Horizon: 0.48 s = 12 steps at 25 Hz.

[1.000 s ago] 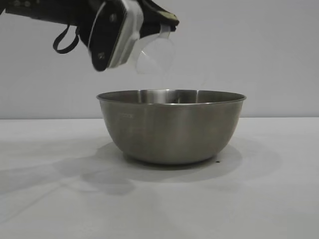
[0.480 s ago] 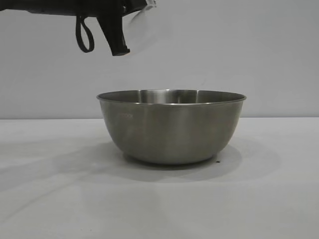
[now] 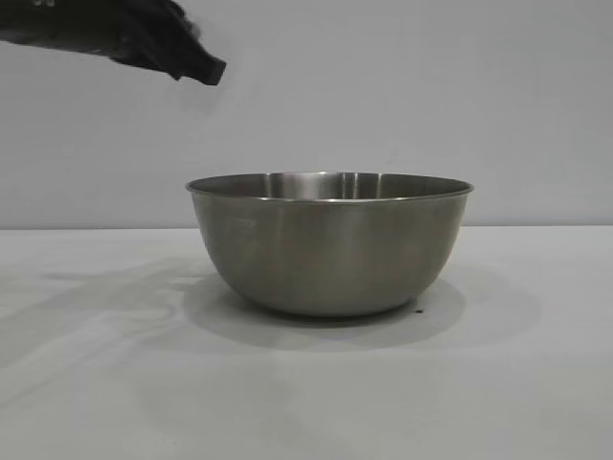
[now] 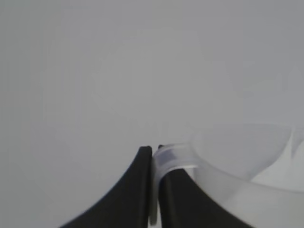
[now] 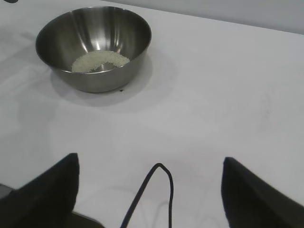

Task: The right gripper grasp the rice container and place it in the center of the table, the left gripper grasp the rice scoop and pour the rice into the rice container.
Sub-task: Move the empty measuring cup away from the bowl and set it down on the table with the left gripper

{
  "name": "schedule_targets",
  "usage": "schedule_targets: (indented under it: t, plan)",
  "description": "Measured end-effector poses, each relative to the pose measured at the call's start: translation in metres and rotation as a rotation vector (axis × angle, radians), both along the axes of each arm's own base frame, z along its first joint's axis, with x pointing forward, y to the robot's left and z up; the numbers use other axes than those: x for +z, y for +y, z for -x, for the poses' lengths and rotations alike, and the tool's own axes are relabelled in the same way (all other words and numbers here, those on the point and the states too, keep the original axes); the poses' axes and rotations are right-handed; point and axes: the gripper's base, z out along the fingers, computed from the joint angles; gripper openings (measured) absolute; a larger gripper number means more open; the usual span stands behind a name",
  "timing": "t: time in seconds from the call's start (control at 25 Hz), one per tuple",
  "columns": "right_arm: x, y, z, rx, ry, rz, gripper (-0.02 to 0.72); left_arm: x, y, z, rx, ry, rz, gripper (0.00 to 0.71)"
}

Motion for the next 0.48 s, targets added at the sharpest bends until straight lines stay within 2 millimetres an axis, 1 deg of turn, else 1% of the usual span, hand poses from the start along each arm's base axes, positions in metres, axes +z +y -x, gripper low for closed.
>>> schedule_targets:
  t: [0.16,0.28,0.48]
  plan:
    - [0.0,0.0,0.0,0.0,0.0,0.0,0.57,-0.013,0.022,0.007,0.053,0.063,0.07,0.0]
    - [0.0,0.0,0.0,0.0,0.0,0.0,0.57,-0.021,0.037,0.011,0.057,0.1,0.122,0.0]
    - [0.0,0.0,0.0,0.0,0.0,0.0,0.57,-0.027,0.054,0.015,0.062,0.135,0.225,0.0]
